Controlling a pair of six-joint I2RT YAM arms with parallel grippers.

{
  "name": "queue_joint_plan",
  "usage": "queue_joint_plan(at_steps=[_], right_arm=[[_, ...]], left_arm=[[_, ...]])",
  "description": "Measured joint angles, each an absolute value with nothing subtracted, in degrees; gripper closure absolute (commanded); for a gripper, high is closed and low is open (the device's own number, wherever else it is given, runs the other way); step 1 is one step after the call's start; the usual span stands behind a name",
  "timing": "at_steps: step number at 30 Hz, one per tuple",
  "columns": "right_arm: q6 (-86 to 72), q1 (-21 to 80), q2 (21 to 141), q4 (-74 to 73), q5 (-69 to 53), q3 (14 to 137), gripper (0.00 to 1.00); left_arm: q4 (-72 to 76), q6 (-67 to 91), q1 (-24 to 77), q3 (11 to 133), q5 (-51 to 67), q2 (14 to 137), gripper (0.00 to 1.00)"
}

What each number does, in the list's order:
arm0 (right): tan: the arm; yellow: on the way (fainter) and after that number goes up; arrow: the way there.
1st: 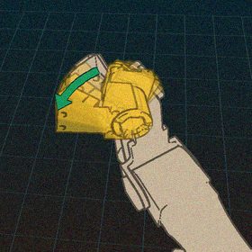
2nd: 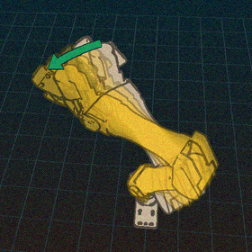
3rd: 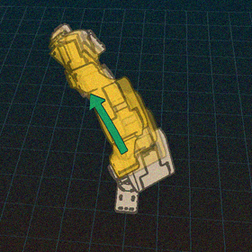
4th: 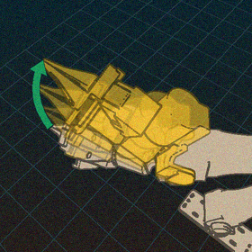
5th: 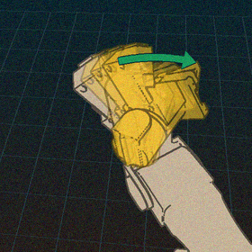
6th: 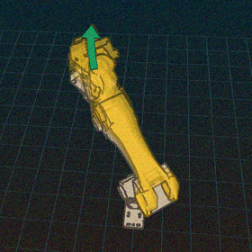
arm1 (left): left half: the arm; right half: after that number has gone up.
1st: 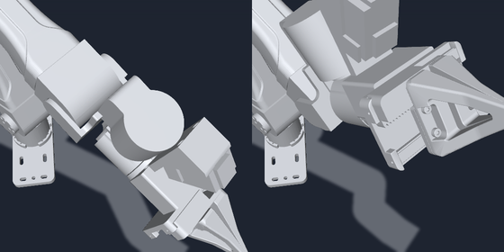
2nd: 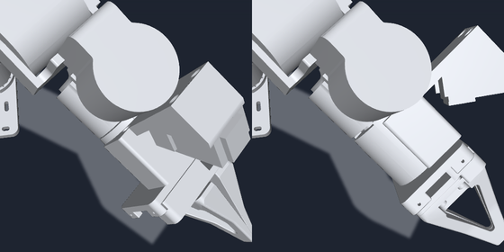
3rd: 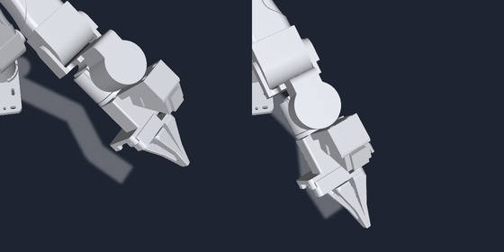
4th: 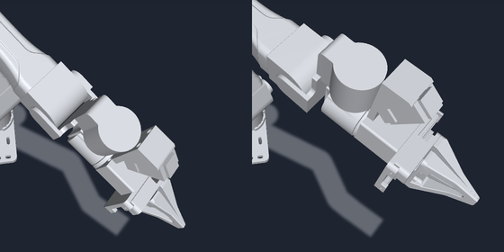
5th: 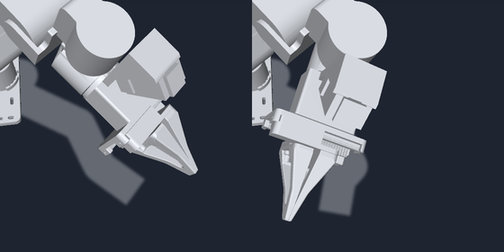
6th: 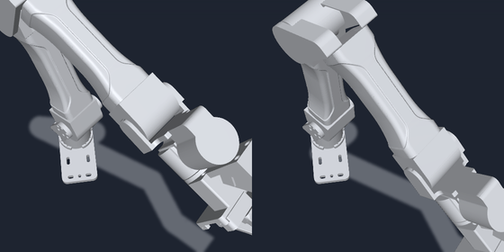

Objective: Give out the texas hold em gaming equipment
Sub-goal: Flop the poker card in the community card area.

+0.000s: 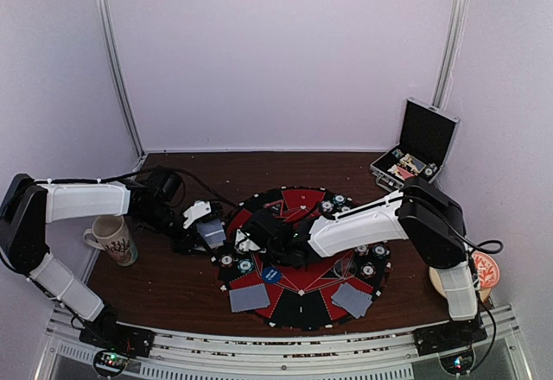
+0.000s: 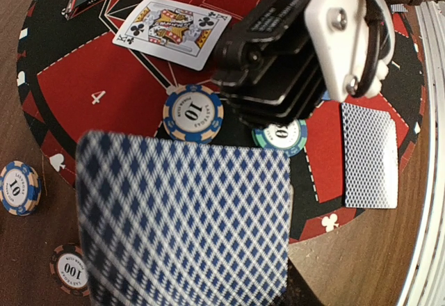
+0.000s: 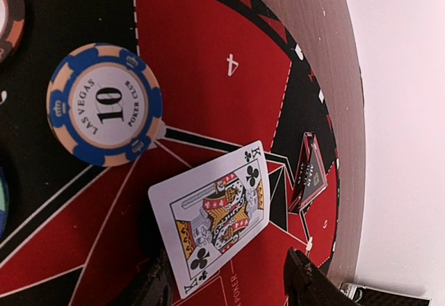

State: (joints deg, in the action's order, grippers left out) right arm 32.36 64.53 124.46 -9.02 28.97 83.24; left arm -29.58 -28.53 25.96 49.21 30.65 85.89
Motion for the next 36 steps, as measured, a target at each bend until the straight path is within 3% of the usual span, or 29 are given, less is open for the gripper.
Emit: queue_joint_plan(at_steps=[36], right_arm=[[30.2,63.7,125.43,-10.7,27.7,84.93,0.39]], left_arm=[[-29.58,-28.49,25.96,49.21,30.65,85.89,0.65]])
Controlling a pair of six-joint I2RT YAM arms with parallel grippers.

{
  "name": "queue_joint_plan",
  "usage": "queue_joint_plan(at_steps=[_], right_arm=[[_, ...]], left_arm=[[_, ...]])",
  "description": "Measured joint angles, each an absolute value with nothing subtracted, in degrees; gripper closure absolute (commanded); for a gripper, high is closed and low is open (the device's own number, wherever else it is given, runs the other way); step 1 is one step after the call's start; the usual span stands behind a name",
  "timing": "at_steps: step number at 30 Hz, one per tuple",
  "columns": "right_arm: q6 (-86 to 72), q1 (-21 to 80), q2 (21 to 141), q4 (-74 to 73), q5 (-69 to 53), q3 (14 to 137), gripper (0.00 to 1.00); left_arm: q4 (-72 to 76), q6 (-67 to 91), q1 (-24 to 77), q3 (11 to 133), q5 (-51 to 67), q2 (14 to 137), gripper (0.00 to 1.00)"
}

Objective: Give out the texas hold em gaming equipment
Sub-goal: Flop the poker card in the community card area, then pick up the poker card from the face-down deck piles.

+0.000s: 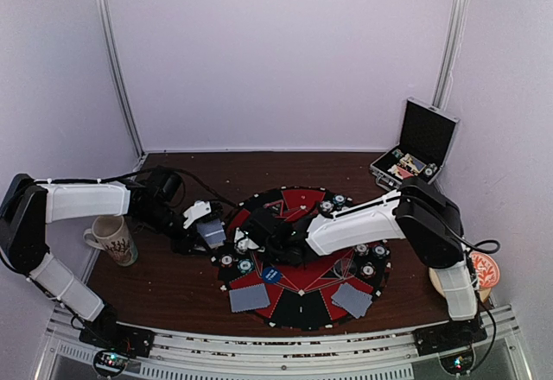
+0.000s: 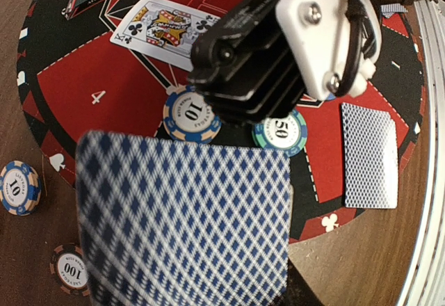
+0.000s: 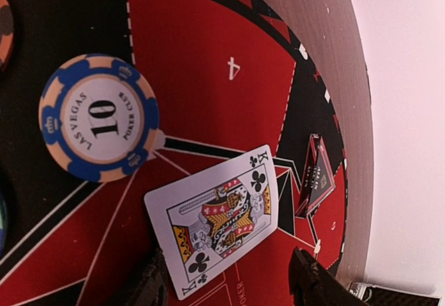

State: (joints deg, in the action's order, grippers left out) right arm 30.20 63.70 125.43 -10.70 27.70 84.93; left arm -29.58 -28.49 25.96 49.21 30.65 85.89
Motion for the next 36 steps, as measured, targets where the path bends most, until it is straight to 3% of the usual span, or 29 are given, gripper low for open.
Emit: queue_joint_plan(at_steps=[8,11,21,28,36], right_arm=[[30.22,63.0,125.62,-10.28,28.6,85.14,0.38],[30.04,63.02,125.62,-10.02,28.58,85.14,0.27],[23.44,64.27,113.78,-6.07,27.0,75.02,0.14],[10.35,64.47,104.22,-1.76,21.61,72.18,0.14],[-14.24,62.19,107.02,6.68,2.33,73.34,0.18]], left_arm=[[-29.58,-28.49,25.96,49.19,30.65,85.89,0.65],[-29.58,-28.49,25.96,49.21,30.65,85.89,0.65],[-29.58,-28.49,25.96,49.21,30.65,85.89,0.65],[-29.58,-28.49,25.96,49.21,30.63,85.89,0.65],[-29.58,-28.49,25.96,49.21,30.7,85.86,0.65]])
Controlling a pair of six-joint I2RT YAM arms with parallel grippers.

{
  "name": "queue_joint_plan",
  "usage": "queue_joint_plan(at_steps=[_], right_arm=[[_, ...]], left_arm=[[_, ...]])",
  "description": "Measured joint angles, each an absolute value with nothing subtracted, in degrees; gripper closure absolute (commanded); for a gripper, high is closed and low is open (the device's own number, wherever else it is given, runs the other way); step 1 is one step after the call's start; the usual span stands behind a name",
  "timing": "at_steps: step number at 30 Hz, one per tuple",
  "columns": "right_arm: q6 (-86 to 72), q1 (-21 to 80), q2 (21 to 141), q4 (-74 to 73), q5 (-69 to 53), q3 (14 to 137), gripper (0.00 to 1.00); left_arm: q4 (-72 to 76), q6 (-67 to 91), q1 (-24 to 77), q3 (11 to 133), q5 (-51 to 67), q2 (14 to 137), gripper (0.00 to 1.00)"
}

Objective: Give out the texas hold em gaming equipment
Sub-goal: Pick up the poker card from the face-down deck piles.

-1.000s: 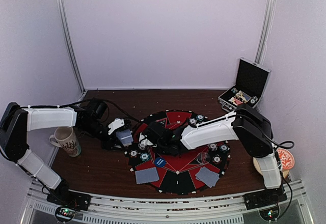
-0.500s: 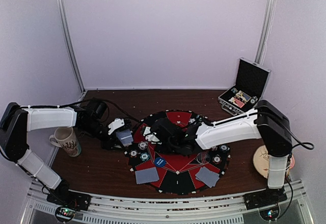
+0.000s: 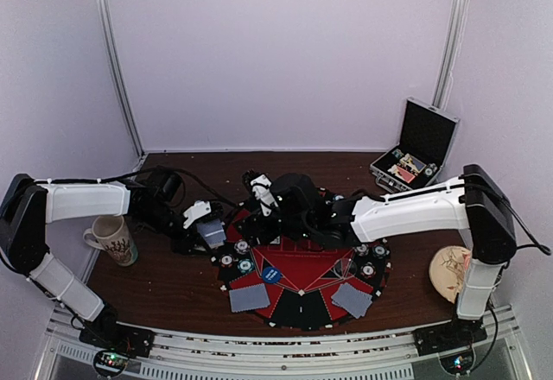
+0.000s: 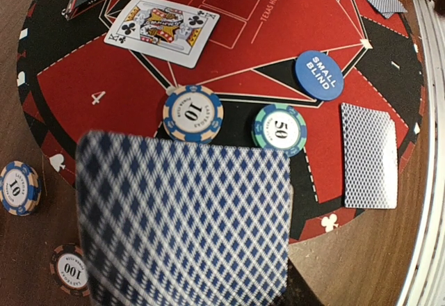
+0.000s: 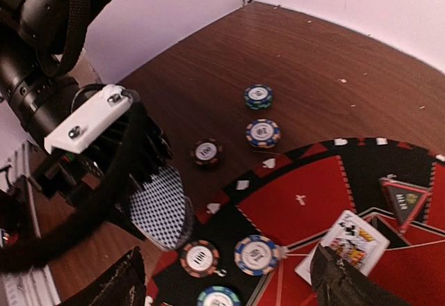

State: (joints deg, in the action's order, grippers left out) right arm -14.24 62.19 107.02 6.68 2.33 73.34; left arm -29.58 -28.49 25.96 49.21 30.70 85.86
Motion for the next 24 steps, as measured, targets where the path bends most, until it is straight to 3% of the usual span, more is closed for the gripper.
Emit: queue_joint_plan(at_steps=[6,17,24], right_arm=[[-24.88,61.49,115.57,13.34,-8.82,76.05,0.19],[-26.79,61.19,119.74,16.51,-15.62,81.58,0.26],[-26.76,60.42,122.78,16.49,-16.19,85.12,0.39]], left_arm=[[-29.61,-28.58,25.96,49.21,31.18,85.8,0.65],[-29.65,-29.06,25.96,49.19,32.4,85.73,0.65],[-29.69,-29.1,25.96,49.19,32.84,85.73,0.65]])
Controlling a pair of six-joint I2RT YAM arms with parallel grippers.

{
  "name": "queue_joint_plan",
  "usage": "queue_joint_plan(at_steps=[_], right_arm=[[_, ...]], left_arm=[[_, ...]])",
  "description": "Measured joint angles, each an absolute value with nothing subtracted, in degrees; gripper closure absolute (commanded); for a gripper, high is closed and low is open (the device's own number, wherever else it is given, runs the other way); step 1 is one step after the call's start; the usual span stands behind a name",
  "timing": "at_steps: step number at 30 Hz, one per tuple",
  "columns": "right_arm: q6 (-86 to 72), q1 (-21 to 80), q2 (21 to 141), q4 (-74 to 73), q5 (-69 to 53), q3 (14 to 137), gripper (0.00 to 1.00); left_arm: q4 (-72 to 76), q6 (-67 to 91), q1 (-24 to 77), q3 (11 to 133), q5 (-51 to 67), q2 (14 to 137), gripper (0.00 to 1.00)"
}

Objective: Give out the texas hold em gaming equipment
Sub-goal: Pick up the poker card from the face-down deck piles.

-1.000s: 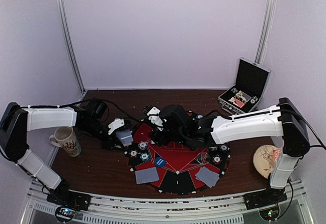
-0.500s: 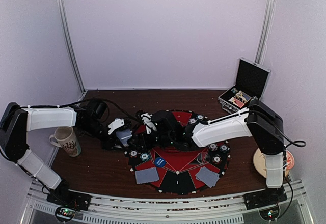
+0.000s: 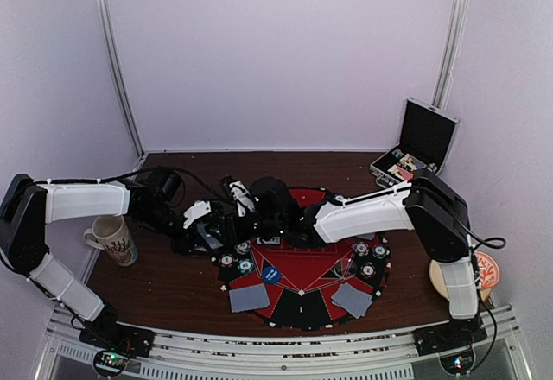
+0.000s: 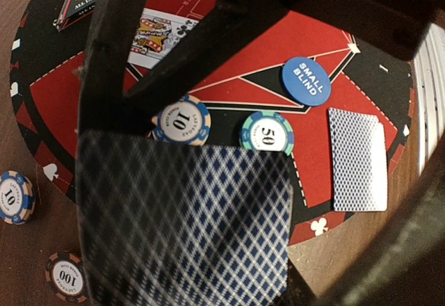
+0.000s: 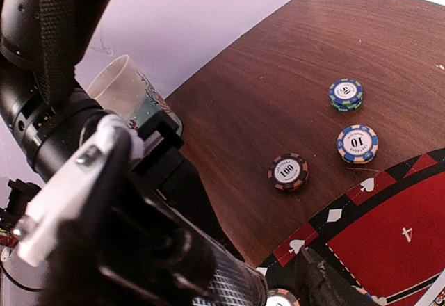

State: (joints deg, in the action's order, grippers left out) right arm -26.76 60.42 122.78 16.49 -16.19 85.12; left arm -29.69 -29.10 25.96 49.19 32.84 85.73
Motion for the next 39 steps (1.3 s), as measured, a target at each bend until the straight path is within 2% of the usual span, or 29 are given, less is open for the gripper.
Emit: queue_joint_plan(at_steps=[7,10,15,23,39], right_arm=[[-27.18,59.16,124.2,16.56,-17.8,85.12,0.65],[-27.22,58.85,124.2,17.39,-18.85,85.12,0.81],[-27.18,58.72,124.2,19.14,-20.14,84.27,0.93],[-26.74,58.39,122.58,21.08,-20.8,81.41,1.0],[-25.8,56.9,114.32,19.94,-19.81,73.78,1.0]], left_arm=[[-29.69,-29.32,25.96,49.21,33.3,85.73,0.65],[-29.67,-29.34,25.93,49.21,33.26,85.73,0.65],[-29.85,-29.32,25.85,49.19,33.21,85.73,0.65],[-30.13,-29.32,25.85,49.19,33.21,85.73,0.65],[-29.21,-29.67,25.96,49.21,34.33,85.73,0.65]])
